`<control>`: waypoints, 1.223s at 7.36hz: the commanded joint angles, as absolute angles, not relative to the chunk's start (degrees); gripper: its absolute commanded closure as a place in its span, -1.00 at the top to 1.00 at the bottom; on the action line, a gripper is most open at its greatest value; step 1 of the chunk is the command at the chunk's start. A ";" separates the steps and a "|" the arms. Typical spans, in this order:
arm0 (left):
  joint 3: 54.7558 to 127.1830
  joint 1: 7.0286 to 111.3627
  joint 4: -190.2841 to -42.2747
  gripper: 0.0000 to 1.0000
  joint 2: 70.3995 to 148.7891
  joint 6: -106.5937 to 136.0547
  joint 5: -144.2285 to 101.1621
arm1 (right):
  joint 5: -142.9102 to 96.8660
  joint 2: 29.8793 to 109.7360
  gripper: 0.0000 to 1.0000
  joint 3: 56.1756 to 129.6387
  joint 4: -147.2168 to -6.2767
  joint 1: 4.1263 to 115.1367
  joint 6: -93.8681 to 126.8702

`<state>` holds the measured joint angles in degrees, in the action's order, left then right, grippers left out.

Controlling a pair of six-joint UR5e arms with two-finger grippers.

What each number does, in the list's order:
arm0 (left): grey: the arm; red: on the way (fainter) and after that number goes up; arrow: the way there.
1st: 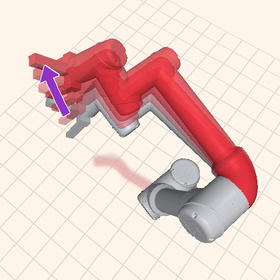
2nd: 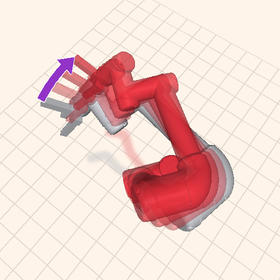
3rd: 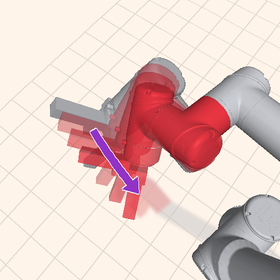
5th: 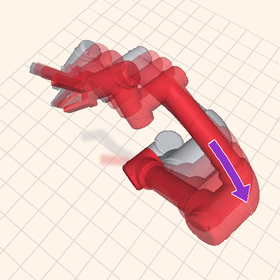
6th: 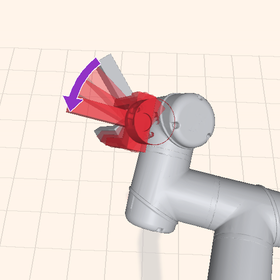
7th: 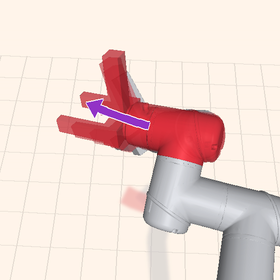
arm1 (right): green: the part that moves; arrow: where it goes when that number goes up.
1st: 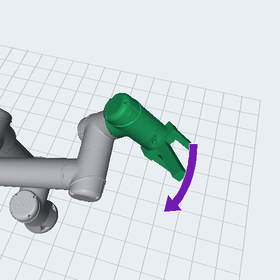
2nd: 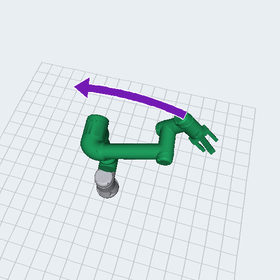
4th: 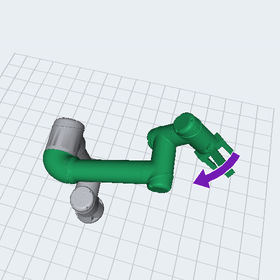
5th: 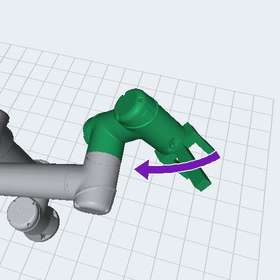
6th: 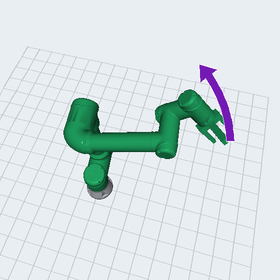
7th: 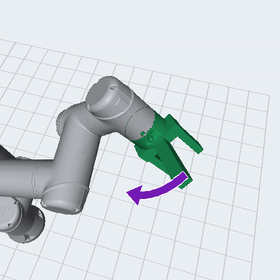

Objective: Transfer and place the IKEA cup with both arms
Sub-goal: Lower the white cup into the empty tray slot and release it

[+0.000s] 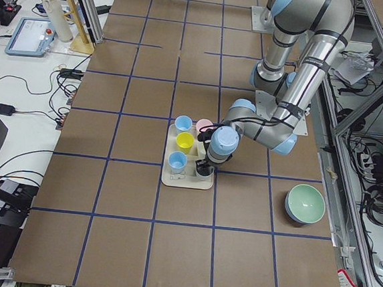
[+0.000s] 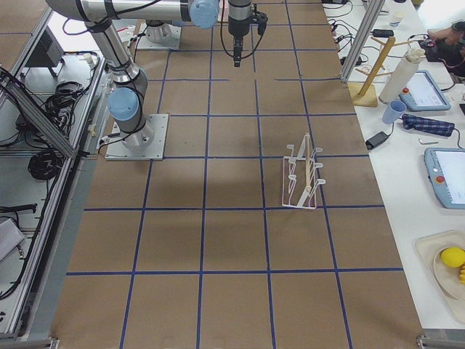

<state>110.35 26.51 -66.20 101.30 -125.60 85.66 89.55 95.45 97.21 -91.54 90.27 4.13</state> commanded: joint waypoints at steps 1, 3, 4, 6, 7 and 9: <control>107.25 26.89 -71.69 1.00 98.80 -114.23 85.61 | 89.65 95.45 1.00 97.21 -91.58 90.26 4.13; 103.99 29.60 -79.67 1.00 95.47 -97.91 85.60 | 89.21 95.45 1.00 97.21 -91.84 90.44 4.22; 102.84 32.75 -81.98 1.00 94.06 -89.30 85.61 | 89.30 95.54 1.00 97.21 -91.76 90.44 4.22; 100.74 42.49 -86.29 1.00 90.72 -72.52 85.43 | 89.73 95.71 1.00 97.21 -91.67 90.62 4.31; 99.42 48.11 -87.96 1.00 89.22 -65.90 85.52 | 89.13 95.71 1.00 97.21 -91.76 90.62 4.31; 97.13 57.35 -91.13 1.00 87.37 -49.15 85.17 | 89.21 95.63 1.00 97.12 -91.93 90.53 4.31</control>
<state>98.61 51.26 -89.26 88.56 -60.80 85.48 89.32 95.69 97.20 -91.79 90.57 4.31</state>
